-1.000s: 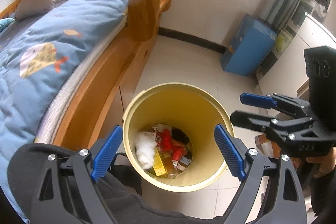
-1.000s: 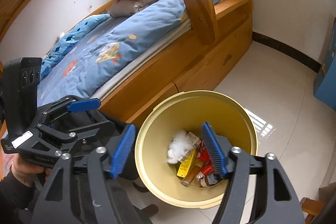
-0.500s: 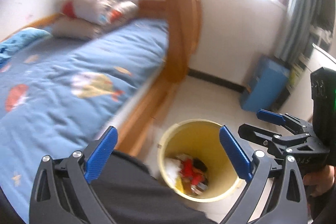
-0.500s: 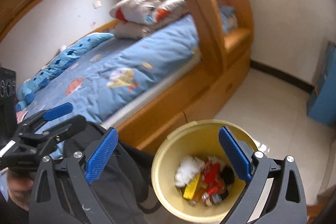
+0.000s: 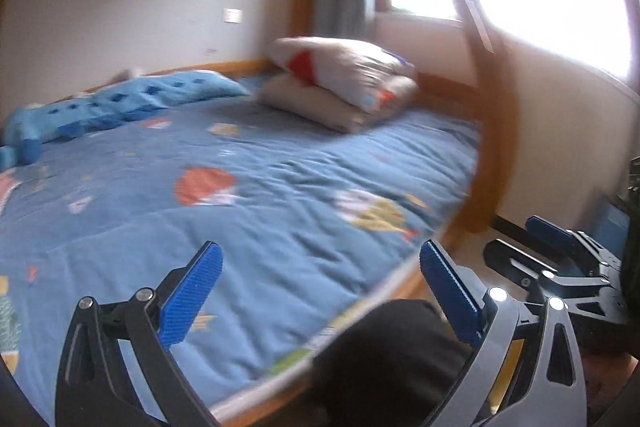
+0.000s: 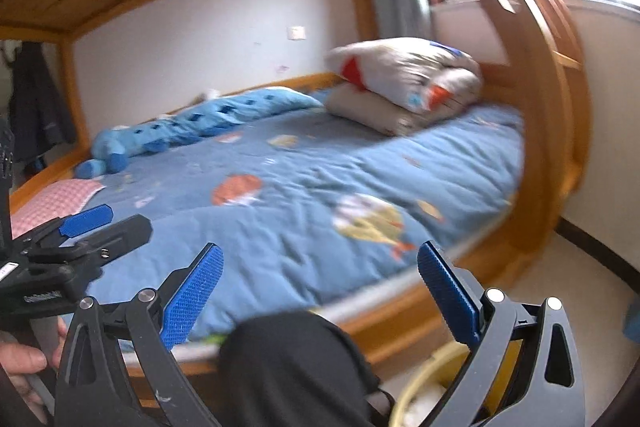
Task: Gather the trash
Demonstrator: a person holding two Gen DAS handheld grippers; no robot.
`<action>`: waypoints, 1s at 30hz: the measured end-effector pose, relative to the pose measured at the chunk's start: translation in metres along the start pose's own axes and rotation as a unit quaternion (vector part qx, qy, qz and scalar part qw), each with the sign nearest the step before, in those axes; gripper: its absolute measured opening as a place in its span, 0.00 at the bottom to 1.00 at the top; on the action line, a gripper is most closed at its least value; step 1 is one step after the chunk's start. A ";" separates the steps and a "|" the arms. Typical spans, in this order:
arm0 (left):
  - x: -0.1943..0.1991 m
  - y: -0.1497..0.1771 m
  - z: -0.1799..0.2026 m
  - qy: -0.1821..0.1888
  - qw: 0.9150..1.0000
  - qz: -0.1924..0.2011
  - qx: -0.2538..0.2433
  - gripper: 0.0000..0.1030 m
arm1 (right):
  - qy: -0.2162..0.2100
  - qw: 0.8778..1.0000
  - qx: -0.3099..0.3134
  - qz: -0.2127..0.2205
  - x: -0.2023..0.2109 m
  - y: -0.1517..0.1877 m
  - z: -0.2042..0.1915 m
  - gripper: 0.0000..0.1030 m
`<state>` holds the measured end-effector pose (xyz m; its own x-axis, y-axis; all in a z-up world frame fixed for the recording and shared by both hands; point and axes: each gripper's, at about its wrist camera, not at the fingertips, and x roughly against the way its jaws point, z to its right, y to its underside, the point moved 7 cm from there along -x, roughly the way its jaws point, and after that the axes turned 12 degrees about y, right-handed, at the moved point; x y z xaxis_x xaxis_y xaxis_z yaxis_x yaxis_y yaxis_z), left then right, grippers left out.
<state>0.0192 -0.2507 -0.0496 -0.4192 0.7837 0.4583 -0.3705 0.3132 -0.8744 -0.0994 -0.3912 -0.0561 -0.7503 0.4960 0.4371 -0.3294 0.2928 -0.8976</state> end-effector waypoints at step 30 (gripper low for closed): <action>0.157 -0.029 -0.163 -0.335 0.934 0.111 0.060 0.96 | -0.213 0.972 0.080 0.063 -0.016 -0.058 -0.222 0.92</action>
<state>0.0990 -0.0490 0.0217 -0.9064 0.2976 0.2999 -0.2866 0.0883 -0.9540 0.0591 -0.2344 0.0014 -0.9483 0.1255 0.2914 -0.2795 0.1044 -0.9545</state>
